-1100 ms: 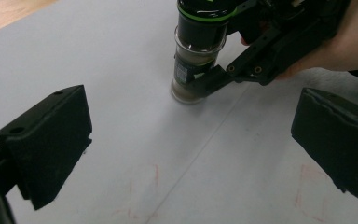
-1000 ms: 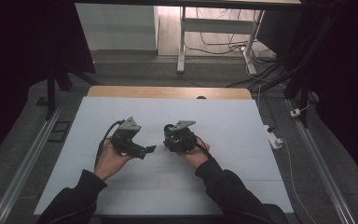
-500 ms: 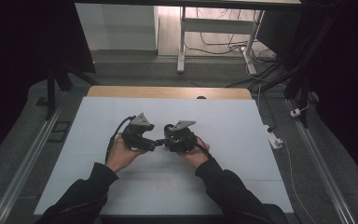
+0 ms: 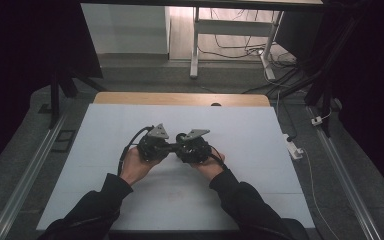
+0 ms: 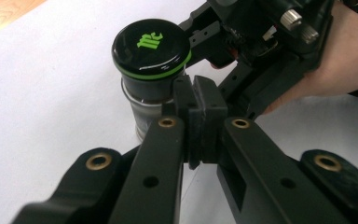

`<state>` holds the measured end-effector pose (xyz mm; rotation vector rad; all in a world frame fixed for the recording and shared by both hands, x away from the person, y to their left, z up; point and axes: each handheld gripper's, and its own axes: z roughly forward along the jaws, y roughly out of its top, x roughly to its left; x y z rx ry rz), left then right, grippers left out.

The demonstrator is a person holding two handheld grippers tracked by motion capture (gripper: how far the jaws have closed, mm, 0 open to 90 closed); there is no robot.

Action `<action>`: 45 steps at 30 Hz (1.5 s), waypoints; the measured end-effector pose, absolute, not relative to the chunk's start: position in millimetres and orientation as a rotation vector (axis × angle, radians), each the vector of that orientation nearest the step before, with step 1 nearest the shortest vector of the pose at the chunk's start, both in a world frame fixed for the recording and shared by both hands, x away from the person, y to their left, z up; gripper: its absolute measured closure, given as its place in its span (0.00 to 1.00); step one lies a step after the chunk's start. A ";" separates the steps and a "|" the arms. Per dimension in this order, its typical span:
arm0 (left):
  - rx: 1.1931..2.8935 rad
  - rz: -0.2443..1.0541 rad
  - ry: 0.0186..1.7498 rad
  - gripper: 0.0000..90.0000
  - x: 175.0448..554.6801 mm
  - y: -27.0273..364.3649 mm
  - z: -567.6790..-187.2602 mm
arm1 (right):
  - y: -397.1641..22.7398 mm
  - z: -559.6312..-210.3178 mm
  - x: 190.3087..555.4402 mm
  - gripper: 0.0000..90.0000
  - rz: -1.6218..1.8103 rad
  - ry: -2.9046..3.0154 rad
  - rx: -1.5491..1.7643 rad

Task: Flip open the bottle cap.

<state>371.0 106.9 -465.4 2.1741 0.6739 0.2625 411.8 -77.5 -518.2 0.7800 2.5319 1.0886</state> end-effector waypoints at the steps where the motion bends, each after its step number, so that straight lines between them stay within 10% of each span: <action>1: 2.179 0.265 0.673 0.98 371.4 106.5 -465.4 | -77.5 -518.2 411.8 0.58 1.089 2.532 0.780; 45: 2.077 0.273 0.778 0.99 387.4 111.7 -449.2 | -77.4 -518.6 411.6 0.58 1.085 2.529 0.780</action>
